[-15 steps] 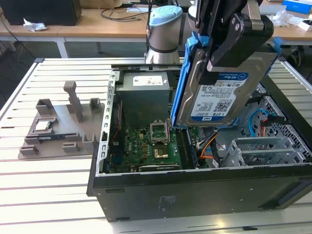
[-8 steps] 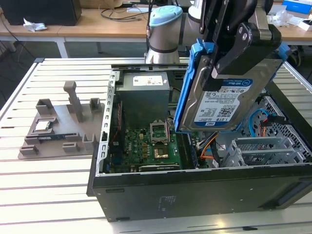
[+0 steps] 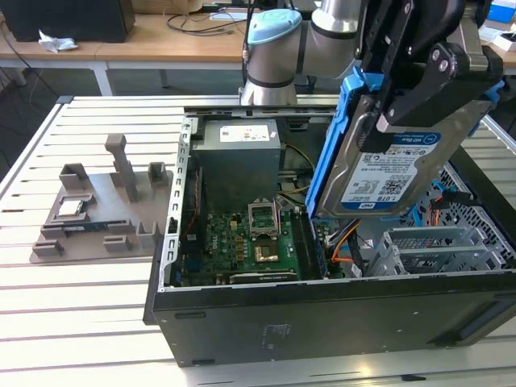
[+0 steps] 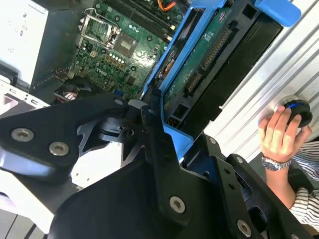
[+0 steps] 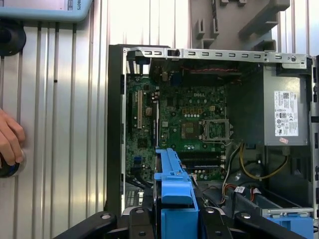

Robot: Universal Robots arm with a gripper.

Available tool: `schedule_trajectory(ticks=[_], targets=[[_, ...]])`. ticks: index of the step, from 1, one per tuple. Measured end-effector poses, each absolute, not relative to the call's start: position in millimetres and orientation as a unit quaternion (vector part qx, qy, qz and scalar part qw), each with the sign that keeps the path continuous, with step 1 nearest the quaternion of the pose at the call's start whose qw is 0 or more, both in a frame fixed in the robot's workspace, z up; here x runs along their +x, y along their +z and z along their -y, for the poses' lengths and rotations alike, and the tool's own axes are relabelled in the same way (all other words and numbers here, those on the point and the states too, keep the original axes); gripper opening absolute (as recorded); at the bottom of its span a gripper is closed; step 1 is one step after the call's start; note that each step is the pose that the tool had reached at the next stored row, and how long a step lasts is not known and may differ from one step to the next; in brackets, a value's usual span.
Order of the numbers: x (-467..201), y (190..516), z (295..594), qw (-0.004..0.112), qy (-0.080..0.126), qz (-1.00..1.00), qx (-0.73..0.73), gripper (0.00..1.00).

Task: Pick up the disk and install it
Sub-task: 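Pick up the disk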

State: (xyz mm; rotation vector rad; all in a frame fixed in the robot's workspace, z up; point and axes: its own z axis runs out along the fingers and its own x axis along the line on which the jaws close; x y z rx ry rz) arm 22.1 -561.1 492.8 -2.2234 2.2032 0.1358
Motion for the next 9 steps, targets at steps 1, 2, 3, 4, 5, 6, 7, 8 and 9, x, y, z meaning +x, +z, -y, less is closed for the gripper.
schedule_trajectory(ticks=[1, 2, 3, 4, 5, 6, 7, 8, 9], targets=[[23, 493, 561, 0.004, 0.043, -0.703, -0.71, 0.37], [25, 493, 561, 0.004, 0.043, -0.703, -0.71, 0.37], [28, 492, 561, 0.004, 0.043, -0.703, -0.71, 0.37], [29, 492, 561, 0.004, 0.043, -0.703, -0.71, 0.37], [32, 492, 561, 0.004, 0.043, -0.703, -0.71, 0.37], [35, 492, 561, 0.004, 0.043, -0.703, -0.71, 0.37], [38, 491, 561, 0.004, 0.043, -0.703, -0.71, 0.37], [39, 491, 561, 0.004, 0.043, -0.703, -0.71, 0.37], [40, 491, 561, 0.004, 0.043, -0.703, -0.71, 0.37]])
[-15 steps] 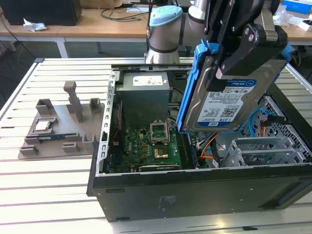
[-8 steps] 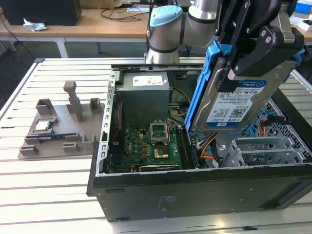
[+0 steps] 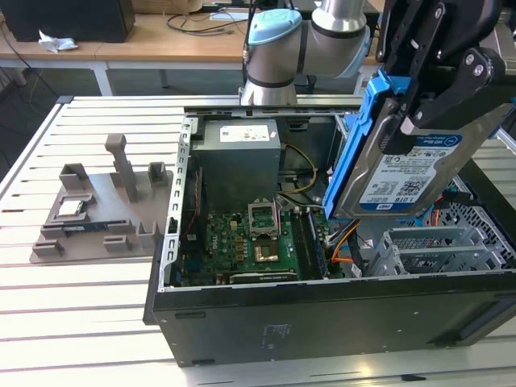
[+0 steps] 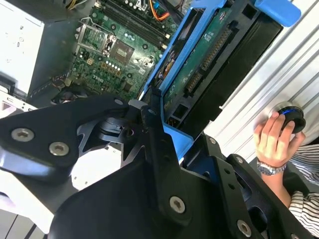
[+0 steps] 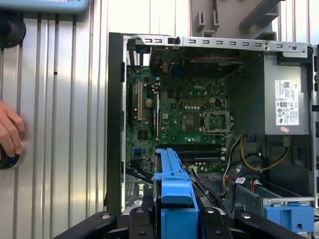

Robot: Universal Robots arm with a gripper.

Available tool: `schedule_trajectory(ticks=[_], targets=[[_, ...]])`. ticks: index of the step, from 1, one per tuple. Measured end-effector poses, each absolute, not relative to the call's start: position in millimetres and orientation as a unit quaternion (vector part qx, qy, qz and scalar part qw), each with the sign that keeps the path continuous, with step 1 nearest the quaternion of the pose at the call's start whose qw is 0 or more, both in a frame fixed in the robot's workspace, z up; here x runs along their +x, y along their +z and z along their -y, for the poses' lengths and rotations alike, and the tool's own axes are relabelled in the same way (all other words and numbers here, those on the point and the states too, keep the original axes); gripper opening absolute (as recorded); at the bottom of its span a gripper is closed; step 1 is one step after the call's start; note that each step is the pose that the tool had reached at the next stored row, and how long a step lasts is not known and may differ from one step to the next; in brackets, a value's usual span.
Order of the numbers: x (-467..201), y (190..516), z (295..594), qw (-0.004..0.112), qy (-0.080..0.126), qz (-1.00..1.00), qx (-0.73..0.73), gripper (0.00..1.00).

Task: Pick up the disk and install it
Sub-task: 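Pick up the disk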

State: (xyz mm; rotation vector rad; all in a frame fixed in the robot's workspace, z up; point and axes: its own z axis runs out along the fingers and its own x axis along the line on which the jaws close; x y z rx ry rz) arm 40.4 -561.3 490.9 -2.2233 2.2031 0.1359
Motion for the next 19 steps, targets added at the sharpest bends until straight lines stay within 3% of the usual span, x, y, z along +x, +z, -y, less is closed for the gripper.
schedule_trajectory(ticks=[19], targets=[[100, 482, 562, 0.004, 0.043, -0.703, -0.71, 0.37]])
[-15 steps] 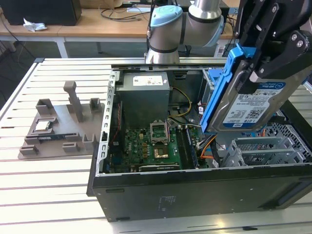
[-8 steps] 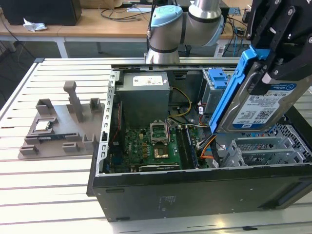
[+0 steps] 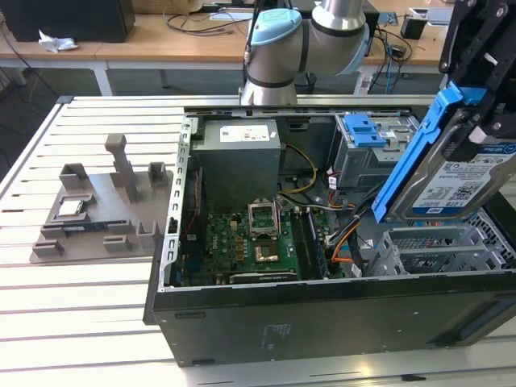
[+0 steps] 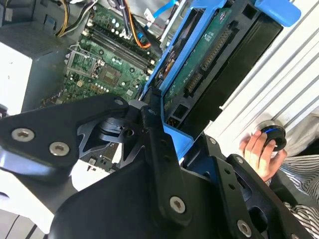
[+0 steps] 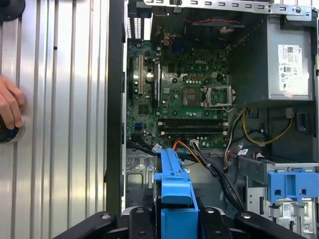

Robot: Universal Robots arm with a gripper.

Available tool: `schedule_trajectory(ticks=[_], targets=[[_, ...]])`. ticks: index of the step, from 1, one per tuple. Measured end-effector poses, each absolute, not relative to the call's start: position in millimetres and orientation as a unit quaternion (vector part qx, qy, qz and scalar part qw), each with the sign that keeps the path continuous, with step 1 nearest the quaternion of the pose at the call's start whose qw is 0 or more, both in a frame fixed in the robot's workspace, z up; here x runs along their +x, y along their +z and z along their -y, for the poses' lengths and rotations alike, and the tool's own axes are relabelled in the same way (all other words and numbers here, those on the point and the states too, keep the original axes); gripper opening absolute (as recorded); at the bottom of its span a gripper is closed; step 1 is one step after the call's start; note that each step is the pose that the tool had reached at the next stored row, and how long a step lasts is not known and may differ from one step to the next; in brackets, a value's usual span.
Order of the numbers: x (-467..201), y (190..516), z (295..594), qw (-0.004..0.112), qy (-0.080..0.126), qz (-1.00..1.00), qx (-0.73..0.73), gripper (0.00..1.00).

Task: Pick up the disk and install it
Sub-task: 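Pick up the disk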

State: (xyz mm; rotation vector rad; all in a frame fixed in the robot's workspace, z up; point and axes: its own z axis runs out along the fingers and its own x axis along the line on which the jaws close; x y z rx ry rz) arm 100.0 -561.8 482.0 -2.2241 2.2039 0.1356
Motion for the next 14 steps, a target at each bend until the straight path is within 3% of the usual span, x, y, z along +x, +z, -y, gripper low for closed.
schedule_trajectory(ticks=[14], targets=[[135, 468, 561, 0.003, 0.042, -0.703, -0.71, 0.37]])
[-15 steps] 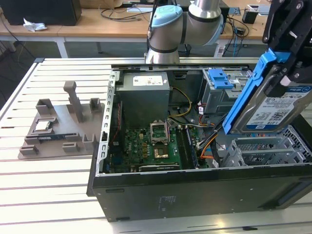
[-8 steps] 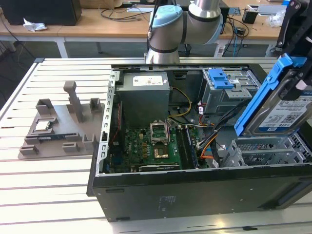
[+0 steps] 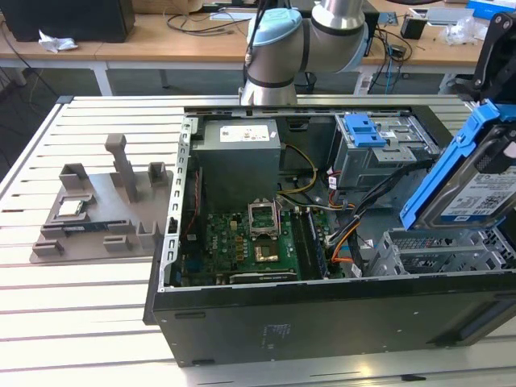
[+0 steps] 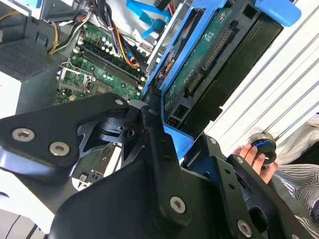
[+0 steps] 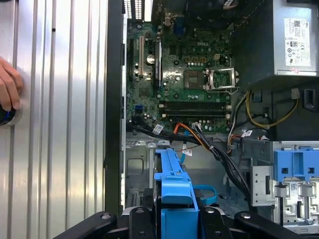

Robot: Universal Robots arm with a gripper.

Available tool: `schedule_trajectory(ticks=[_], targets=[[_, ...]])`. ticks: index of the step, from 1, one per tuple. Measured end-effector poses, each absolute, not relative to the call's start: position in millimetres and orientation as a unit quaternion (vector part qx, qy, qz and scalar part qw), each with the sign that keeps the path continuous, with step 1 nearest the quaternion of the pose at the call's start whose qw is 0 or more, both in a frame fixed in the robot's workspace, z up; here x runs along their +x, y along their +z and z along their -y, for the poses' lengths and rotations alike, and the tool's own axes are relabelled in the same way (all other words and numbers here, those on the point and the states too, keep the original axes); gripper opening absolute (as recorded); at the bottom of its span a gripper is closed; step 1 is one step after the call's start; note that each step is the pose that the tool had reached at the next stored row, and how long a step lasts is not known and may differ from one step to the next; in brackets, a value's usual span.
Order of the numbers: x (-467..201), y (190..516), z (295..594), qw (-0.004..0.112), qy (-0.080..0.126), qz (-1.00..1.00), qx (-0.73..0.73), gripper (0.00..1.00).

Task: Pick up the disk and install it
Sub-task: 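Pick up the disk, then insert the disk into the insertion slot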

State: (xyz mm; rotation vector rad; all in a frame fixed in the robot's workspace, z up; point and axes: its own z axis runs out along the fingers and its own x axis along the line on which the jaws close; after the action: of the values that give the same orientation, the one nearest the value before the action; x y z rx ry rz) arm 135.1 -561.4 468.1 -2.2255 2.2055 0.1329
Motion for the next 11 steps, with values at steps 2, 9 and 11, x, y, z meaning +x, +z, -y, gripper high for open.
schedule_trajectory(ticks=[2, 9, 11], targets=[[135.6, 468.1, 561.4, 0.003, 0.042, -0.703, -0.71, 0.37], [135.8, 468.1, 561.4, 0.003, 0.042, -0.703, -0.71, 0.37], [135.8, 468.1, 561.5, 0.003, 0.042, -0.703, -0.71, 0.37]])
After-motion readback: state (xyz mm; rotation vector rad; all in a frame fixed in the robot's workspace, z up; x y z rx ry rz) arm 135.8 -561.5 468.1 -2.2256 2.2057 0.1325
